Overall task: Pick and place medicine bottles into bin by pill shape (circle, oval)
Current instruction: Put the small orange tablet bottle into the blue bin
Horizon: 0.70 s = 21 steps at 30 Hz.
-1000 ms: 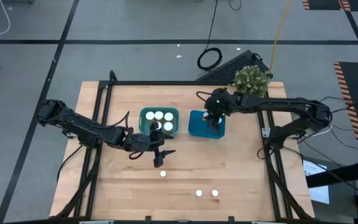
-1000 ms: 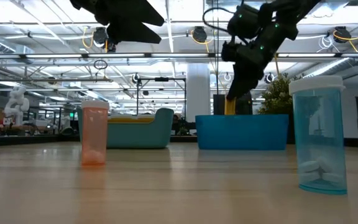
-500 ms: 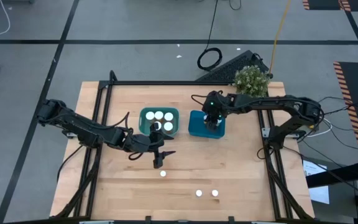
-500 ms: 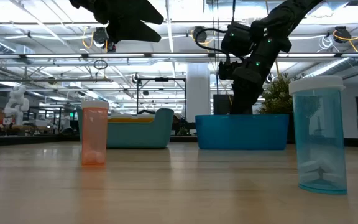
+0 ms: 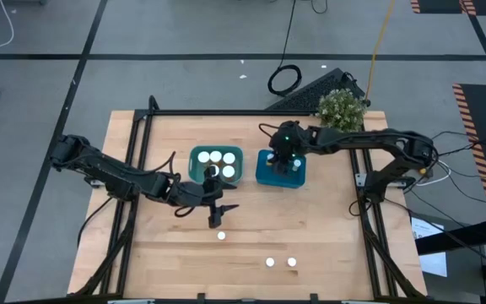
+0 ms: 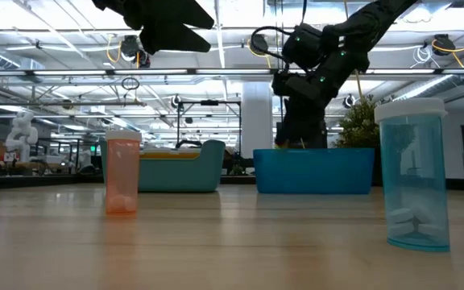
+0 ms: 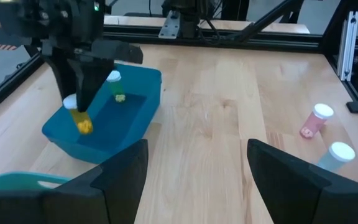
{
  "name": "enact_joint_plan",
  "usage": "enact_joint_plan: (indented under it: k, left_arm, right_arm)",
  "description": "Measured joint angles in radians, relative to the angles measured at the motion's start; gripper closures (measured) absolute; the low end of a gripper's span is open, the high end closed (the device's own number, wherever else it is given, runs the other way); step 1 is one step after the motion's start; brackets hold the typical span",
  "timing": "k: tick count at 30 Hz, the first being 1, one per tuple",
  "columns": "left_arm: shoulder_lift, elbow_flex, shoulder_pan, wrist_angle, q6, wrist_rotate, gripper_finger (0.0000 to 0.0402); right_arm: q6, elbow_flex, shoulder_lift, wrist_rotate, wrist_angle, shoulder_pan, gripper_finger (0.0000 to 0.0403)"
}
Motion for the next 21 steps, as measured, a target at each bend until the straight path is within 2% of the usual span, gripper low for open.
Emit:
enact_joint_plan:
  k: [11,21]
  left_arm:
    - [0.0,0.0,0.003,0.018,0.028,0.0,0.0128]
    - [0.0,0.0,0.004,0.018,0.05,0.0,0.0128]
  right_arm:
    - [0.006,0.0,0.106,-0.003,0.062,0.0,0.0282]
    - [0.007,0.0,0.123,0.0,0.081,0.0,0.0263]
